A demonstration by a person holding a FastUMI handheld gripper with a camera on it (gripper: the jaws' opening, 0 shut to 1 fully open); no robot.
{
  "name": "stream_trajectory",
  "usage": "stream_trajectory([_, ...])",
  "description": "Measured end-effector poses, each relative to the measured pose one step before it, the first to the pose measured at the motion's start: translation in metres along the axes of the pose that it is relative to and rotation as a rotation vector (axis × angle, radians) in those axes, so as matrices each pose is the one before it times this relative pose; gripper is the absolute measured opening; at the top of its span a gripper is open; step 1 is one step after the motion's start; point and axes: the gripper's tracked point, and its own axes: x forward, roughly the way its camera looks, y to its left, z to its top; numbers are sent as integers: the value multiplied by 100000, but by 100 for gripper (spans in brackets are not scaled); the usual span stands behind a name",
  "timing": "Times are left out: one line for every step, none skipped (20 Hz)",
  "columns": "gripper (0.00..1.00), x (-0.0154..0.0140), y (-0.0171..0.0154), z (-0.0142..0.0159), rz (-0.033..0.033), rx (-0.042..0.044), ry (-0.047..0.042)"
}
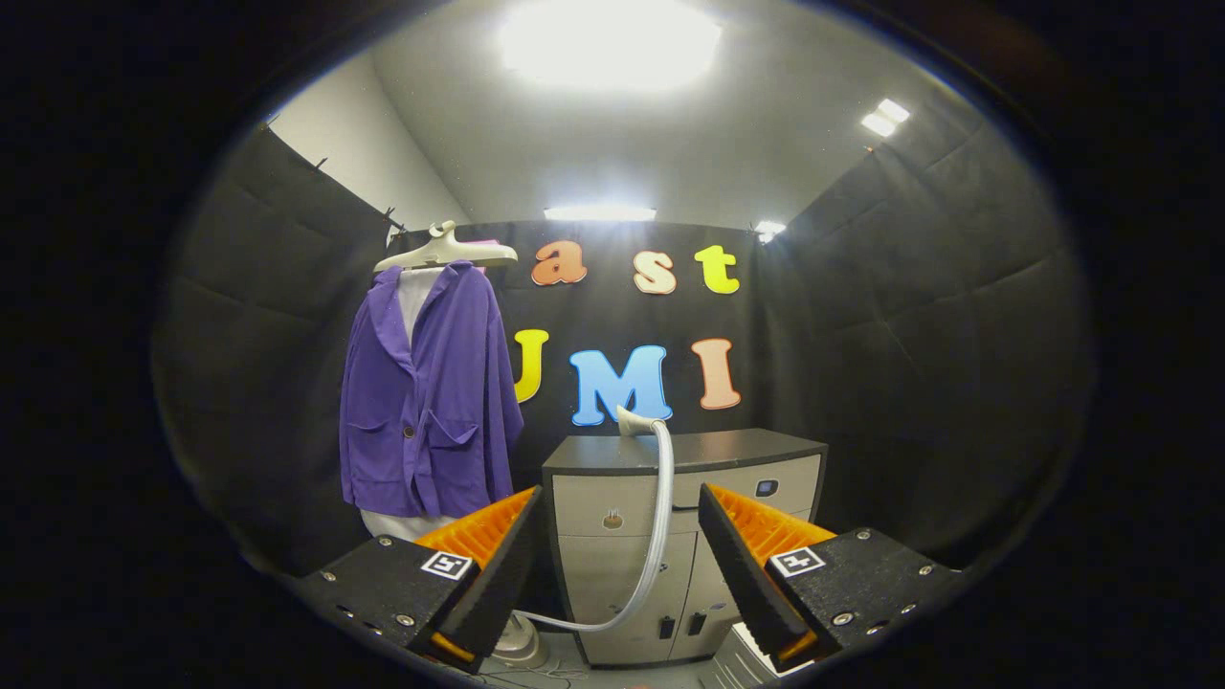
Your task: Iron the clothes twice with a garment steamer, once on the left side and once on the right side.
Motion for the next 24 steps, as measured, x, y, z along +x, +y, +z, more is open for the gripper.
stream_trajectory([96, 32, 43, -42, 103, 243, 1])
stream_trajectory([96, 75, 88, 105, 57, 3, -54])
stream_trajectory([96, 71, 32, 93, 116, -35, -145])
stream_trajectory([96, 97, 99, 187, 185, 11, -106])
stream_trajectory([96, 124, 129, 209, 256, 61, -179])
stream_trajectory([96, 264, 83, 291, 217, 70, -296])
stream_trajectory([96, 265, -13, 344, 166, -5, -319])
stream_trajectory([96, 340, 38, 460, 262, 56, -454])
stream_trajectory([96, 387, 44, 482, 590, 135, -411])
stream_trajectory([96, 571, 66, 533, 704, 297, -180])
stream_trajectory([96, 634, 12, 442, 904, 287, -16])
stream_trajectory([96, 797, -32, 507, 954, 257, 426])
stream_trajectory([96, 795, -36, 426, 1110, 82, 115])
stream_trajectory([96, 927, -22, 711, 1297, -336, -302])
stream_trajectory([96, 1096, -55, 790, 1468, -903, -870])
stream_trajectory([96, 1179, -145, 533, 1258, -1097, -949])
stream_trajectory([96, 1417, -287, 522, 1436, -1144, -79])
stream_trajectory([96, 1547, -319, 153, 1043, -546, 889])
stream_trajectory([96, 1433, -189, 271, 1566, -182, 1038])
stream_trajectory([96, 1559, -166, 446, 1755, -408, 456])
stream_trajectory([96, 1564, -554, 508, 706, -413, -208])
stream_trajectory([96, 1575, -527, 482, 790, -256, -350])
stream_trajectory([96, 1576, -303, 444, 1493, -50, -90])
stream_trajectory([96, 1685, -294, 504, 2093, 374, 176])
